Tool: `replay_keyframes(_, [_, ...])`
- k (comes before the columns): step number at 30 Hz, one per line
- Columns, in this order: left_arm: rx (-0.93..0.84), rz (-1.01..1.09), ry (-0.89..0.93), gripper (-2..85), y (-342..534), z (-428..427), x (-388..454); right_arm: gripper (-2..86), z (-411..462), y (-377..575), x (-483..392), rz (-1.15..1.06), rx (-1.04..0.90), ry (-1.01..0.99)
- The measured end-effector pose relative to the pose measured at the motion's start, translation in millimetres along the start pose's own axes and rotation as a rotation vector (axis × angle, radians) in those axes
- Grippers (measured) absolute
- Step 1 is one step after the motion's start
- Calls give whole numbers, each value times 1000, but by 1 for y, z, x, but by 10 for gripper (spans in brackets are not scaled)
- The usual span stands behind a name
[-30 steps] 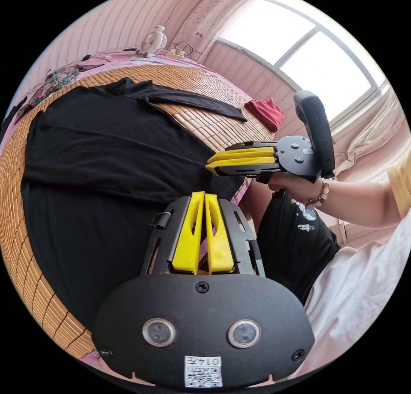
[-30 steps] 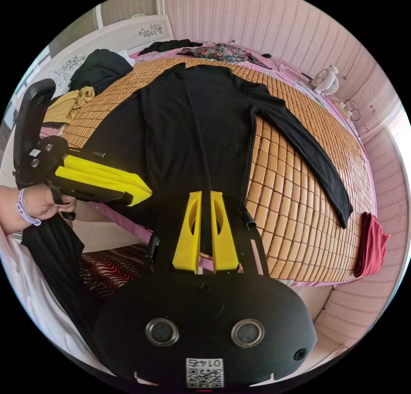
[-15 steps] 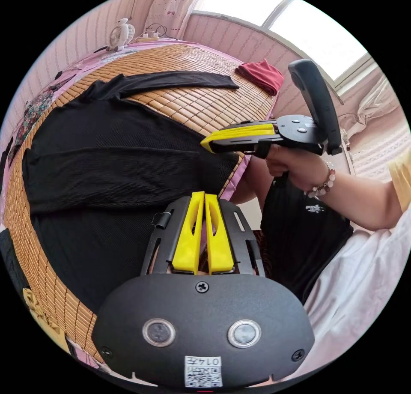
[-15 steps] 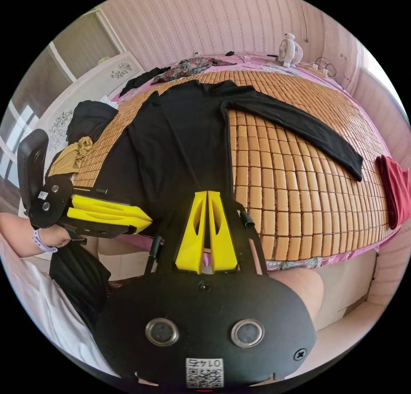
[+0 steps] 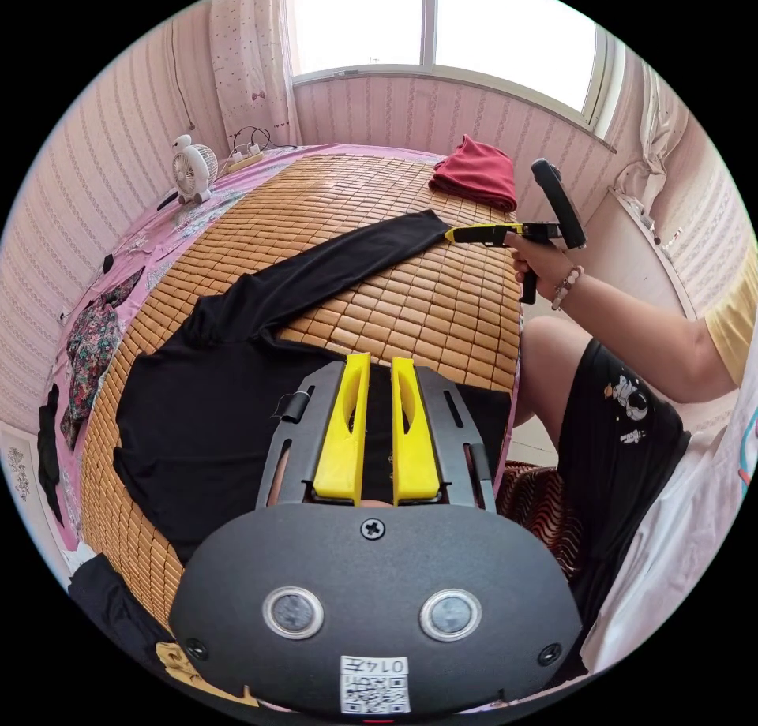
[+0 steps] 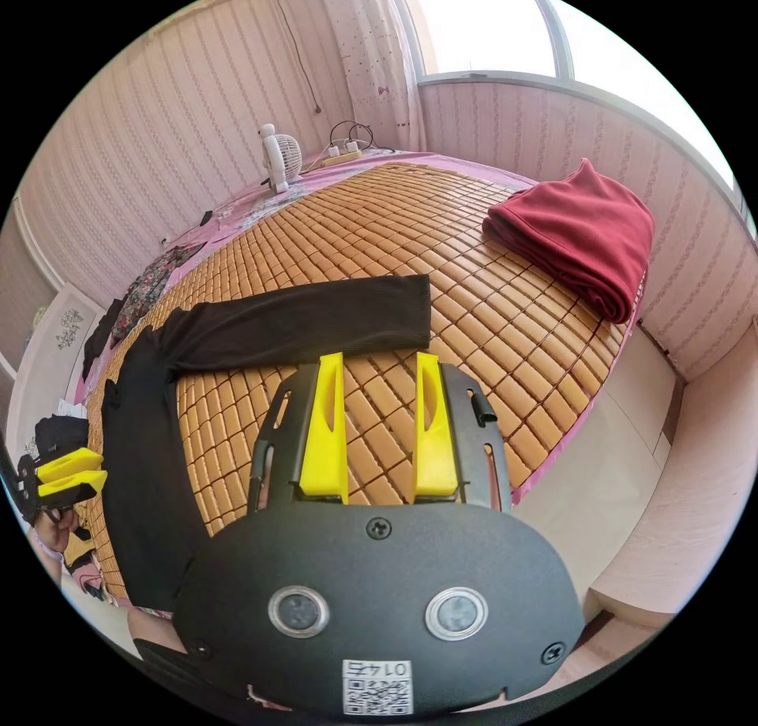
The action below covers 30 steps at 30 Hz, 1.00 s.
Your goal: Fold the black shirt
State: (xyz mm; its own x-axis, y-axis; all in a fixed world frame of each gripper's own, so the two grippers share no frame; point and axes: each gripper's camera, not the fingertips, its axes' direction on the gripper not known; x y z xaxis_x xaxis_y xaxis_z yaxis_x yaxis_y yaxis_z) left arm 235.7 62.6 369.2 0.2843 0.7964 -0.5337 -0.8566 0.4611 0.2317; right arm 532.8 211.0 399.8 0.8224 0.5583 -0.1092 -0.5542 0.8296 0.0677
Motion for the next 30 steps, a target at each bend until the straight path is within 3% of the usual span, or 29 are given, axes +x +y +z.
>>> replay_keyframes(18, [-107, 36, 18, 73, -226, 170, -19, 33, 38, -25, 37, -37, -74, 62])
replay_keyframes(21, [-195, 61, -47, 44, -236, 197, -14, 23, 38, -26, 42, -29, -72, 50])
replay_keyframes(30, [-206, 22, 8, -5, -233, 191, -23, 19, 12, -26, 60, 12, 22, -172])
